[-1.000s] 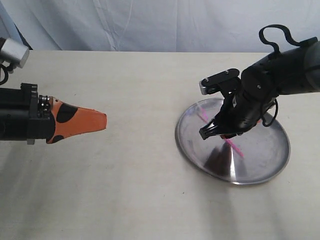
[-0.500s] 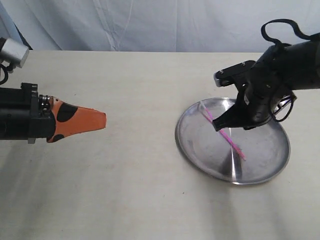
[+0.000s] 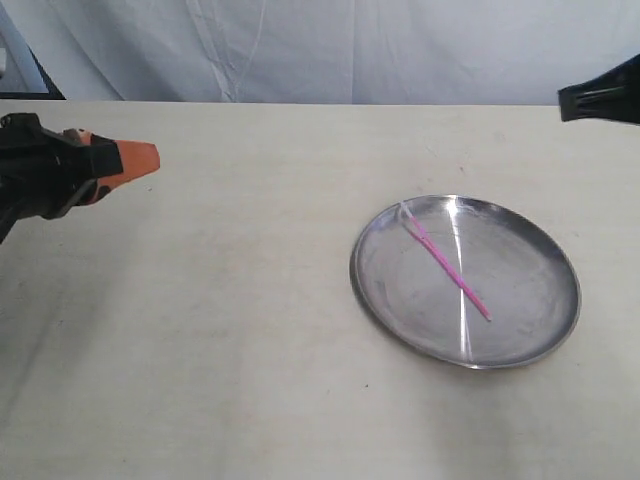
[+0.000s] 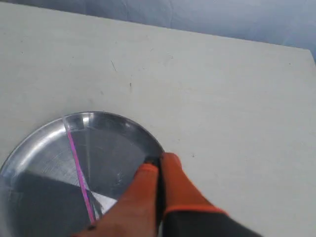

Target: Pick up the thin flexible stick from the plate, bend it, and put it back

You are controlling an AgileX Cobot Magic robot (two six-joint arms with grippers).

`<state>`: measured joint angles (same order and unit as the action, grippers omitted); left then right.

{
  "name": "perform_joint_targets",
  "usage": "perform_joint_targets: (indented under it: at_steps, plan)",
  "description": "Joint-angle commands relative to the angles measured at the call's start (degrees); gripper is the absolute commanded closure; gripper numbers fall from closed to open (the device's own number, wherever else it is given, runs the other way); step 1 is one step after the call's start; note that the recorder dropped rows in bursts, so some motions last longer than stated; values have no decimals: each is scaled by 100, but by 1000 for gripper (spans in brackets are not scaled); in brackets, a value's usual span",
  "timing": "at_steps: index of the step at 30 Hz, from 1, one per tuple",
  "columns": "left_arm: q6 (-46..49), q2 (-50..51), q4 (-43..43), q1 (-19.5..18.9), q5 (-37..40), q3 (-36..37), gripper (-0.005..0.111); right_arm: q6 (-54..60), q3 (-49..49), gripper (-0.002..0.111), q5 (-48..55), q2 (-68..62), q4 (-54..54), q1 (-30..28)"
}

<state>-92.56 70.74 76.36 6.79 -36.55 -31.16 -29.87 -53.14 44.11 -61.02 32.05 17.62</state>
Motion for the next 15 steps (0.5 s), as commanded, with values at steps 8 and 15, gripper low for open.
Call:
perform_joint_targets:
  at_steps: [8,15]
  plan:
    - [3121,-10,-2800,20,816,18,107,-158,1674,108,352,3626,-216,-32]
    - [3232,-10,-2825,20,948,18,107,-158,2145,108,436,5083,-256,-32]
